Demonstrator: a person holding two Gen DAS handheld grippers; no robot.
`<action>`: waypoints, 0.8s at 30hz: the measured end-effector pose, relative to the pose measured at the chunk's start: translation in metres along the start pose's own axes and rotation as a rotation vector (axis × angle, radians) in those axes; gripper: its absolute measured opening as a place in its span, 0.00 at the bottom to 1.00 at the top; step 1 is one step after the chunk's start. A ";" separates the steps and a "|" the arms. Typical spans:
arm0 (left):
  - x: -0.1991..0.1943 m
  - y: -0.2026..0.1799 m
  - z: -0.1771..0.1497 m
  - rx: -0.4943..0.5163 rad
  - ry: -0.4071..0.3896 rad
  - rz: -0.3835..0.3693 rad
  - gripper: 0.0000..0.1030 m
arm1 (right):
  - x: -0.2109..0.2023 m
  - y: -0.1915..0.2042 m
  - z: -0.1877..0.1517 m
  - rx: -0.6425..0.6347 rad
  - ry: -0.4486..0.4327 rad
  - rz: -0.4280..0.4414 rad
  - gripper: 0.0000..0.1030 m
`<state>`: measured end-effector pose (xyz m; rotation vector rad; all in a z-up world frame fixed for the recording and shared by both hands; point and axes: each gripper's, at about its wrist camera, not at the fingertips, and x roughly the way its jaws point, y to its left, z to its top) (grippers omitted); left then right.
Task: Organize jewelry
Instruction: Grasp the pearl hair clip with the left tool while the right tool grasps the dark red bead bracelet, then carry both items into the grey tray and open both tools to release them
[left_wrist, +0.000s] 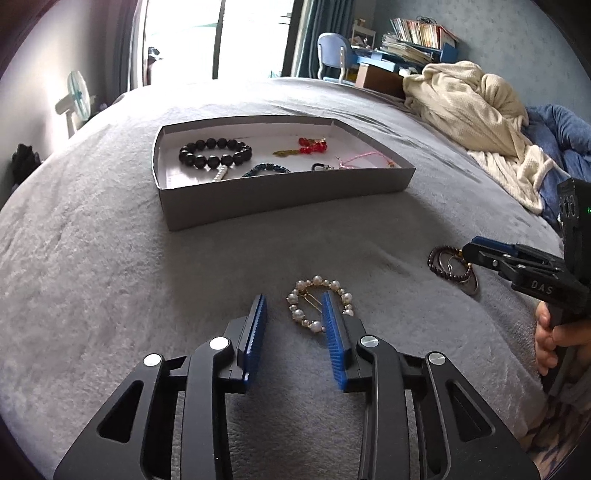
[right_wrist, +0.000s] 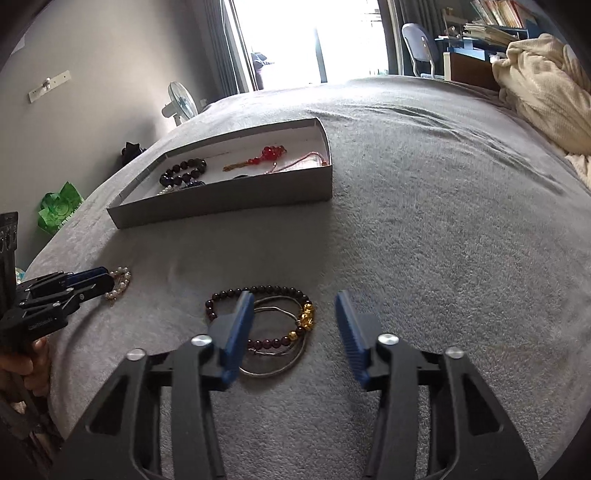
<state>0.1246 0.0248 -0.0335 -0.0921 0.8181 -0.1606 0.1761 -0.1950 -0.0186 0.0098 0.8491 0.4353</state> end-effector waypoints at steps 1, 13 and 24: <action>0.002 0.001 0.000 -0.002 0.002 -0.001 0.32 | 0.002 0.000 0.000 0.002 0.011 -0.003 0.31; 0.004 0.000 -0.002 0.000 0.001 -0.006 0.34 | -0.003 -0.005 -0.001 0.019 -0.019 0.037 0.08; 0.007 -0.004 0.001 0.018 0.019 -0.043 0.12 | -0.020 0.008 0.012 -0.004 -0.109 0.084 0.08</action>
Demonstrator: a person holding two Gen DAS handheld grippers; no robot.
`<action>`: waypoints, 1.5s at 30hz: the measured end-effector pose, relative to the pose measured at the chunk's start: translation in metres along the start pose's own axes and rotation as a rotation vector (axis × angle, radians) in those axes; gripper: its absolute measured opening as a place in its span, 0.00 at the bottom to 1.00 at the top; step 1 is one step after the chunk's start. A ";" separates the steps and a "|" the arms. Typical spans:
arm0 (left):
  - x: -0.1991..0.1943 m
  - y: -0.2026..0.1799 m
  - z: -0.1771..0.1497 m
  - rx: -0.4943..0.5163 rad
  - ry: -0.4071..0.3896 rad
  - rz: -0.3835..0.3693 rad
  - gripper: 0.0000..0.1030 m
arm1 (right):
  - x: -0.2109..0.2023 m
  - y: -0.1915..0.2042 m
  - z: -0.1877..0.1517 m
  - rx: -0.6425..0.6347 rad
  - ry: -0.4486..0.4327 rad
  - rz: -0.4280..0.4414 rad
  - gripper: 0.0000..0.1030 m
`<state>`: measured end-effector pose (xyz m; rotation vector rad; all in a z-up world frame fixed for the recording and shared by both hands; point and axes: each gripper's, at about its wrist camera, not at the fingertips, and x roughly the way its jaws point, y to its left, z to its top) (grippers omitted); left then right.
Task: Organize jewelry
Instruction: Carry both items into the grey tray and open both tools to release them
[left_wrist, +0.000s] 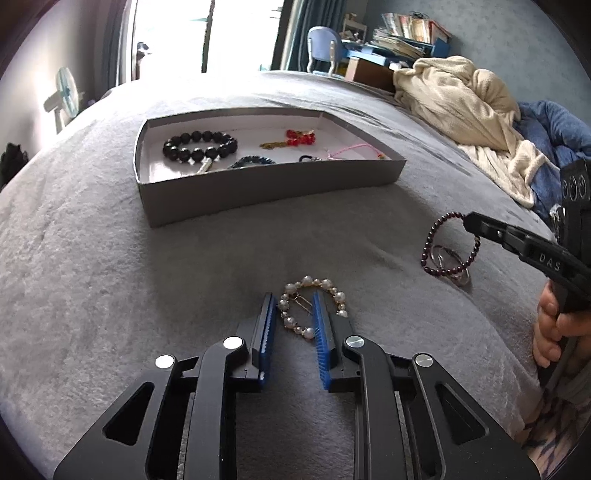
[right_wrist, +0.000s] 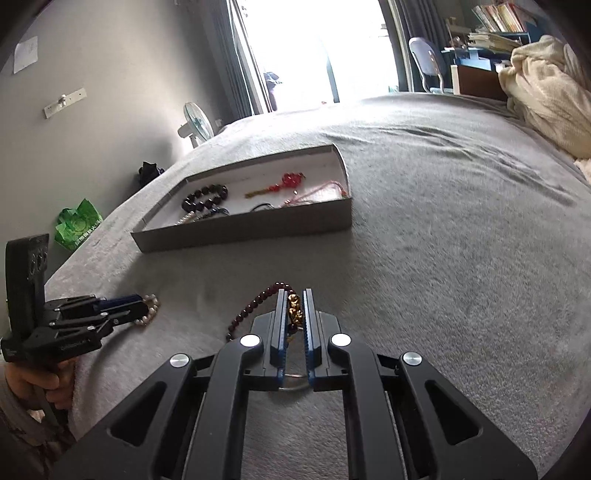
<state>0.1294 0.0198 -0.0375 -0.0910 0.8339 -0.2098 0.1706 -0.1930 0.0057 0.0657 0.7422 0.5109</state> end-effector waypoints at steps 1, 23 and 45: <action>-0.002 0.000 0.000 -0.003 -0.007 -0.007 0.09 | -0.001 0.002 0.001 -0.001 -0.003 0.004 0.08; -0.042 -0.006 0.030 0.020 -0.127 -0.019 0.07 | -0.015 0.042 0.053 -0.101 -0.096 0.042 0.07; -0.013 0.045 0.115 0.005 -0.147 0.097 0.07 | 0.044 0.047 0.135 -0.149 -0.068 0.024 0.07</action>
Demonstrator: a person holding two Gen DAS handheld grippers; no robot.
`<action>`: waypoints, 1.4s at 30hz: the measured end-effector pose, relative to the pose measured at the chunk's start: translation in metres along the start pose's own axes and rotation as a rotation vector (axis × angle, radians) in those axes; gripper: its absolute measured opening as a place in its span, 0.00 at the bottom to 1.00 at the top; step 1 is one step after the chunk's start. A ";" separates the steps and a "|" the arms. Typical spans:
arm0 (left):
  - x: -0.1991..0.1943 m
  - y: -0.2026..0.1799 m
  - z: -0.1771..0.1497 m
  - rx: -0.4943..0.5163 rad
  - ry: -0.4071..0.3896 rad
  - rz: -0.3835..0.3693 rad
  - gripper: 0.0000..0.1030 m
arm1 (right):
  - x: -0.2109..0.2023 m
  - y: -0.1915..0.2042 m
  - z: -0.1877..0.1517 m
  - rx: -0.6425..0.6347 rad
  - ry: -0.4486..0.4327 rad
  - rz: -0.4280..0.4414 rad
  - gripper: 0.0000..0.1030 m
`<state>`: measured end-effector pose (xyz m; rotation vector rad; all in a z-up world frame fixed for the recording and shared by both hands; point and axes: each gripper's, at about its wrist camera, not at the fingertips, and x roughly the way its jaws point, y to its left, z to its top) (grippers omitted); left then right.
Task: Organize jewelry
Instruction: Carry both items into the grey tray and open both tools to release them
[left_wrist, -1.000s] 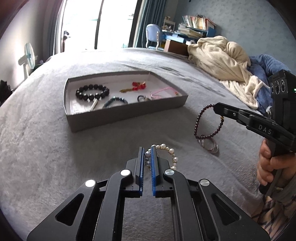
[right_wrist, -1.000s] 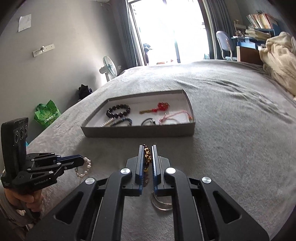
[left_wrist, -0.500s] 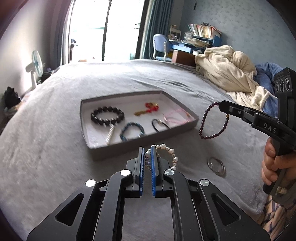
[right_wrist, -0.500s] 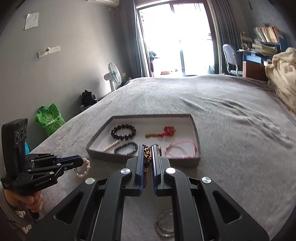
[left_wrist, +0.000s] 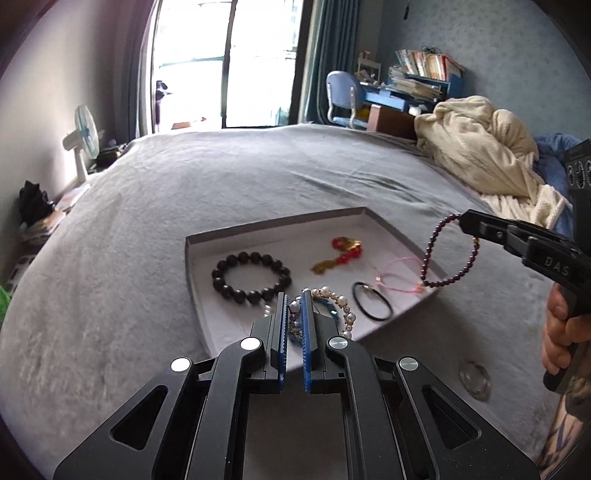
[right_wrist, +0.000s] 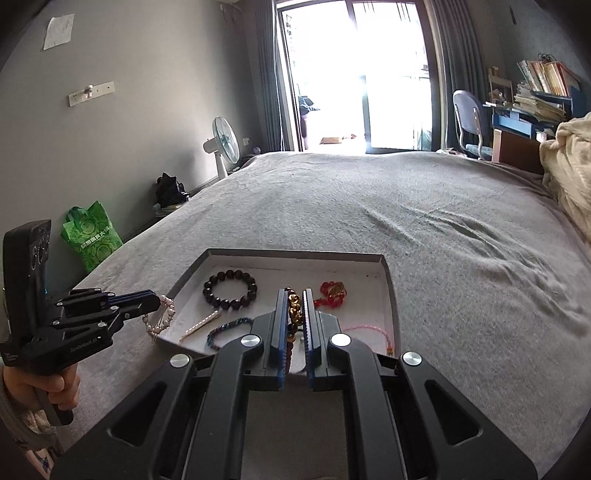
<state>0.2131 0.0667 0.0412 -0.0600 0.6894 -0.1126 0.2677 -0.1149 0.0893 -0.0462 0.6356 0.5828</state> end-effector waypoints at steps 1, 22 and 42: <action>0.004 0.002 0.001 -0.002 0.005 0.004 0.07 | 0.005 -0.001 0.000 0.000 0.007 -0.002 0.07; 0.061 0.018 -0.016 -0.005 0.128 0.042 0.07 | 0.082 -0.048 -0.039 0.115 0.189 -0.078 0.07; 0.027 0.012 -0.023 -0.048 0.032 0.054 0.75 | 0.040 -0.045 -0.054 0.112 0.086 -0.050 0.49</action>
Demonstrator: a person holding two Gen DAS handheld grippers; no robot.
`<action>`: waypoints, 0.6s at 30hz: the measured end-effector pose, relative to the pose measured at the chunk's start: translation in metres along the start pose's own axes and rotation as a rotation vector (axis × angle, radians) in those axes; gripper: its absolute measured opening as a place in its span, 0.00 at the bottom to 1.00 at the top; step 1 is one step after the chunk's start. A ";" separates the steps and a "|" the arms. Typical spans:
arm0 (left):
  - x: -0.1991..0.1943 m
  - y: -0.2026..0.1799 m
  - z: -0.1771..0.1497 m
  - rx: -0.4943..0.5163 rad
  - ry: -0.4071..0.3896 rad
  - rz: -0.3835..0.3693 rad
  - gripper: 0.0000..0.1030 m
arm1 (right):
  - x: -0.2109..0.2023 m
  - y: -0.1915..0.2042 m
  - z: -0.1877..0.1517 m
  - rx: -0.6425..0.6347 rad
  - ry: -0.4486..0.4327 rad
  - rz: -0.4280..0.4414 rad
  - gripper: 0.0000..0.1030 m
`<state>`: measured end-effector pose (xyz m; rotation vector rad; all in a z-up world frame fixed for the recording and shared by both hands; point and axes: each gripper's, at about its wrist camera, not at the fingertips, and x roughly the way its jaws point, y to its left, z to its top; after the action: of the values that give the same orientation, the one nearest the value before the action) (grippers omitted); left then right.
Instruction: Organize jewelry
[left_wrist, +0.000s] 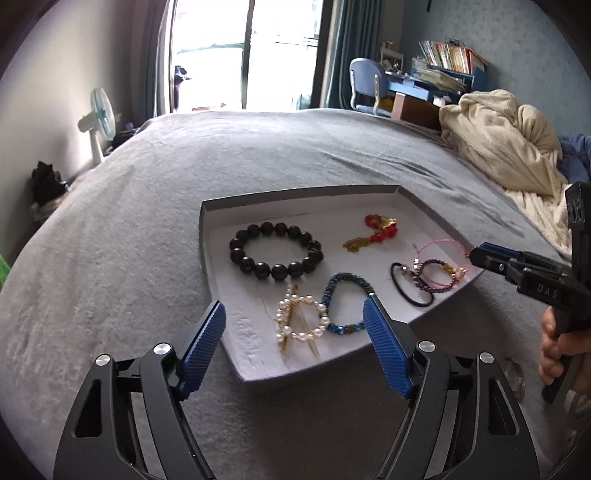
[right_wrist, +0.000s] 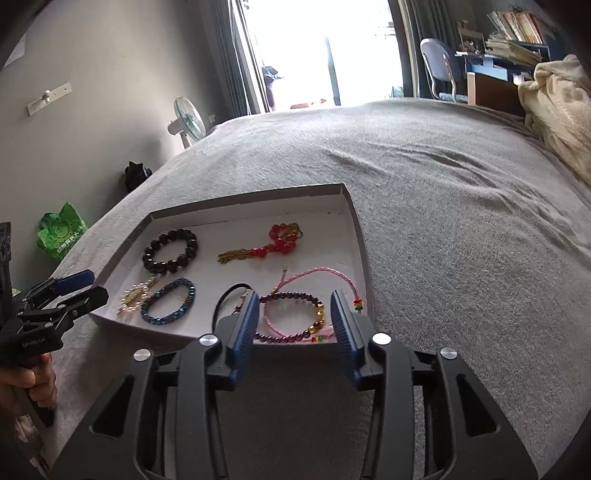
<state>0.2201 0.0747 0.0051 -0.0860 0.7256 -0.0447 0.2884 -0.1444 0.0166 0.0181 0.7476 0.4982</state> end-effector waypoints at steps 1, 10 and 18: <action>-0.003 -0.001 -0.001 -0.004 -0.007 0.000 0.76 | -0.003 0.001 -0.001 -0.004 -0.008 0.000 0.51; -0.026 -0.009 -0.019 -0.035 -0.059 0.011 0.92 | -0.033 0.010 -0.023 -0.051 -0.096 0.006 0.92; -0.044 -0.020 -0.038 -0.046 -0.096 0.021 0.94 | -0.053 0.015 -0.040 -0.080 -0.121 0.008 0.95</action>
<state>0.1615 0.0556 0.0073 -0.1237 0.6316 -0.0038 0.2226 -0.1606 0.0248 -0.0230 0.6088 0.5294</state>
